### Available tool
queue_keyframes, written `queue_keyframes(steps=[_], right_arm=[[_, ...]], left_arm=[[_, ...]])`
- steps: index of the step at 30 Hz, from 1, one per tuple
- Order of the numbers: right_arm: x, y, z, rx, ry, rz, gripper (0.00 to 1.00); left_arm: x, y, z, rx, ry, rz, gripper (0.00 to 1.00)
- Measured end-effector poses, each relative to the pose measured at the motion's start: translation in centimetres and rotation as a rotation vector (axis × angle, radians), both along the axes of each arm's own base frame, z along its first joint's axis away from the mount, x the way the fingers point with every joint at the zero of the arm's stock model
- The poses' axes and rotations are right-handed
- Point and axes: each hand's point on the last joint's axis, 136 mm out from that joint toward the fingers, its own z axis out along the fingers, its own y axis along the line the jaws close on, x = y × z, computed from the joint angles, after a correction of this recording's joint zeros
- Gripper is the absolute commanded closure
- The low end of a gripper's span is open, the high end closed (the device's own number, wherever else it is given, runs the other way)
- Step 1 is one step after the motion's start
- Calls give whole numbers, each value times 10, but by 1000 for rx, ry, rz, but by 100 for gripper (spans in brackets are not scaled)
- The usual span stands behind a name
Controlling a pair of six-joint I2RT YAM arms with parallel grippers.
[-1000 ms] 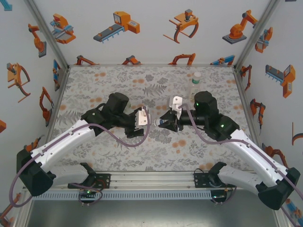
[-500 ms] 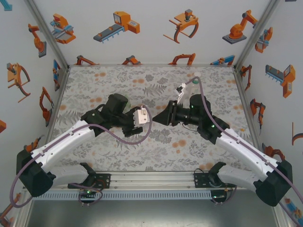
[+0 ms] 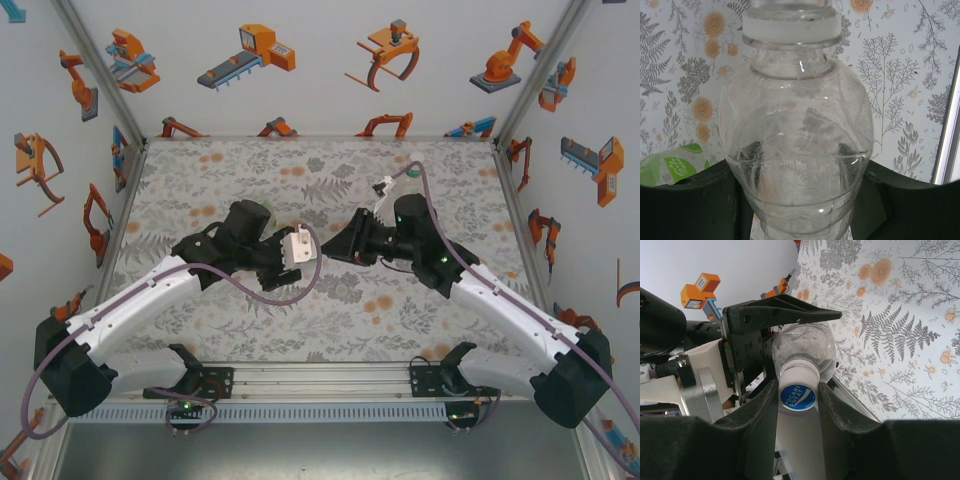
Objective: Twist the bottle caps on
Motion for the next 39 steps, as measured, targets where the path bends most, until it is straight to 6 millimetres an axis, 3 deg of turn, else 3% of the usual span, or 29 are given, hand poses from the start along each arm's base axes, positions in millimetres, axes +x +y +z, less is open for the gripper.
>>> queue_keyframes(steps=[11,18,23,26,29,34,39], right_arm=[[-8,-5,35,-85,-163,52,41],[-10,-14,58,-173,-305,73,40],[-10,-24,72,-257,-464,90,45],[-16,-28,80,-275,-616,127,49],[-34,-31,85,-251,-838,198,49],[-66,-31,78,-253,-1199,371,46],[-72,-25,70,-321,-1451,495,43]], left_arm=[[0,-21,23,-109,-59,-57,100],[0,-22,24,-115,-62,-59,100],[0,-22,24,-115,-62,-59,100],[0,-22,24,-115,-62,-59,100],[0,-22,24,-115,-61,-59,100],[-1,-22,25,-118,-58,-65,100],[-4,-24,25,-126,-49,-79,100]])
